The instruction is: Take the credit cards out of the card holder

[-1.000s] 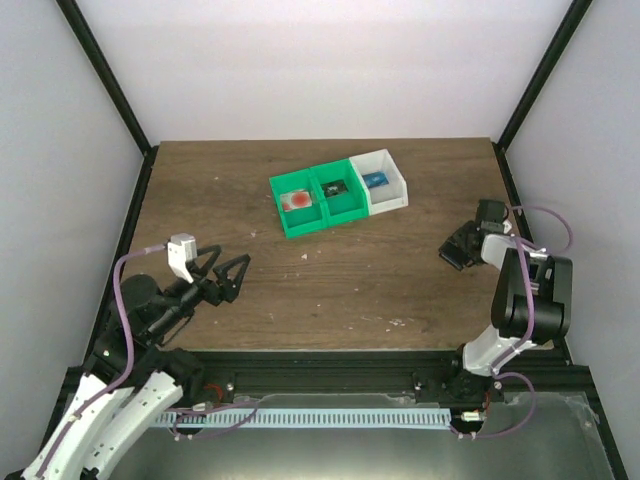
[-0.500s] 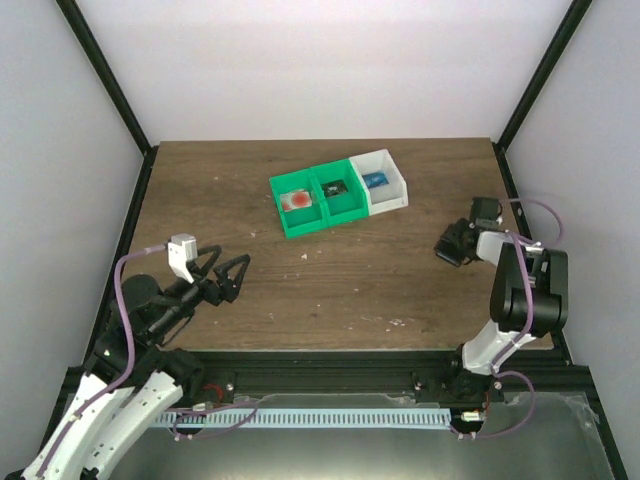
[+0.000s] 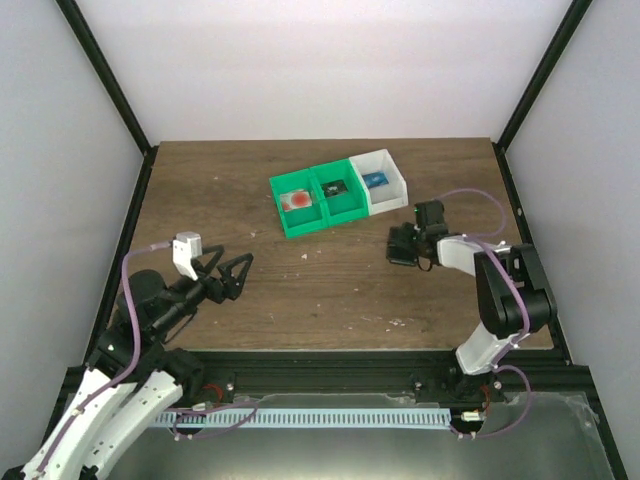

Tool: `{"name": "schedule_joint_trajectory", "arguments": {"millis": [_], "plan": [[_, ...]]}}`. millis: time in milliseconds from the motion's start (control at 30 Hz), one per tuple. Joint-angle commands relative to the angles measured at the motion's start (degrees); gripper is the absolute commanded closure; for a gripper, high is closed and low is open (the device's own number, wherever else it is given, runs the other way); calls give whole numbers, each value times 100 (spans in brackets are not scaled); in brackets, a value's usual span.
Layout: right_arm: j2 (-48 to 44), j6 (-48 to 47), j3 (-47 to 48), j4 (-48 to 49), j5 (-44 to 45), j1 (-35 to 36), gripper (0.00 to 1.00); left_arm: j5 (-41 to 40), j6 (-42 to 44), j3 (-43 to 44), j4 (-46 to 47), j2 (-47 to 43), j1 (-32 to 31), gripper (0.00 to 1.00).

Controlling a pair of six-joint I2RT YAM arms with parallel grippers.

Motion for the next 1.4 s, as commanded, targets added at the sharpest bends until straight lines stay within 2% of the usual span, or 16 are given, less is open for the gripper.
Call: {"name": "schedule_joint_trajectory", "arguments": {"millis": [0, 333, 500, 633, 867, 1233, 1367], "plan": [[60, 218, -320, -708, -752, 822, 50, -15, 80, -52, 133, 53, -13, 3], [47, 539, -24, -868, -753, 2523, 53, -89, 41, -60, 143, 177, -15, 4], [-18, 562, 139, -979, -773, 3085, 53, -82, -20, -85, 179, 288, -15, 5], [-313, 345, 84, -1047, -768, 3155, 53, -19, -83, -91, 177, 427, -17, 6], [-806, 42, -100, -1321, -143, 3134, 51, 128, -126, -48, 100, 595, -11, 7], [-504, -162, -372, -941, -686, 3039, 48, 20, -220, -102, 102, 564, -12, 7], [-387, -188, -374, -808, -843, 3024, 54, 24, -245, -79, 58, 733, -18, 10]]}}
